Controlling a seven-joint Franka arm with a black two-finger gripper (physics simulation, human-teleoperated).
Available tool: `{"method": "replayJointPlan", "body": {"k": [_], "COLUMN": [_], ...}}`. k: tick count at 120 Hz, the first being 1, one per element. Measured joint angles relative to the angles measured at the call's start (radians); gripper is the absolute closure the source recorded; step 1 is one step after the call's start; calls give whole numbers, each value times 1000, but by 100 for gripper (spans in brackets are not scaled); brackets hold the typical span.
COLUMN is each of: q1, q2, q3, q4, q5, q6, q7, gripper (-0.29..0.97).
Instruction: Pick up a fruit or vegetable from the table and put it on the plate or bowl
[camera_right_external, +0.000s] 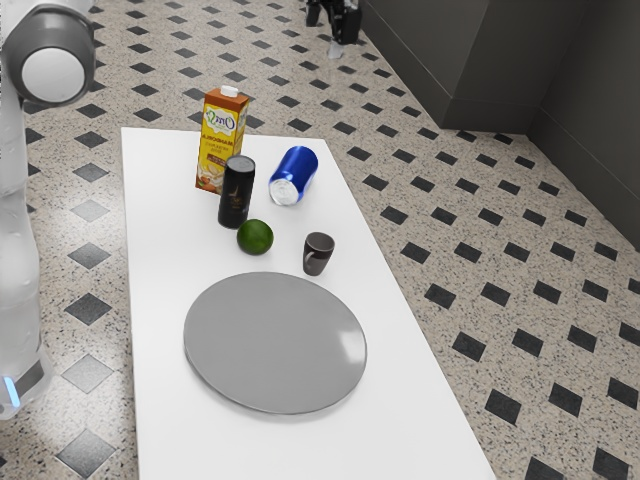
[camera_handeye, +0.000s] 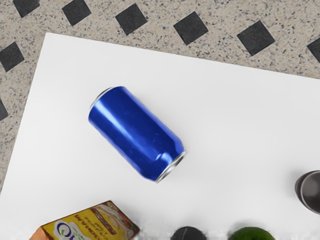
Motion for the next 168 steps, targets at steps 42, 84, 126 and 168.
{"method": "replayJointPlan", "body": {"k": [42, 84, 126, 168], "q1": [-307, -298, -260, -176], "q2": [26, 38, -115, -225], "q3": [16, 73, 88, 103], "q4": [-65, -308, -635, -823], "q5": [-66, -181, -94, -106], "q6": [-54, 61, 386, 475], "q7": [-368, -1027, -1491, -1769], "gripper": [0, 0, 0, 0]}}
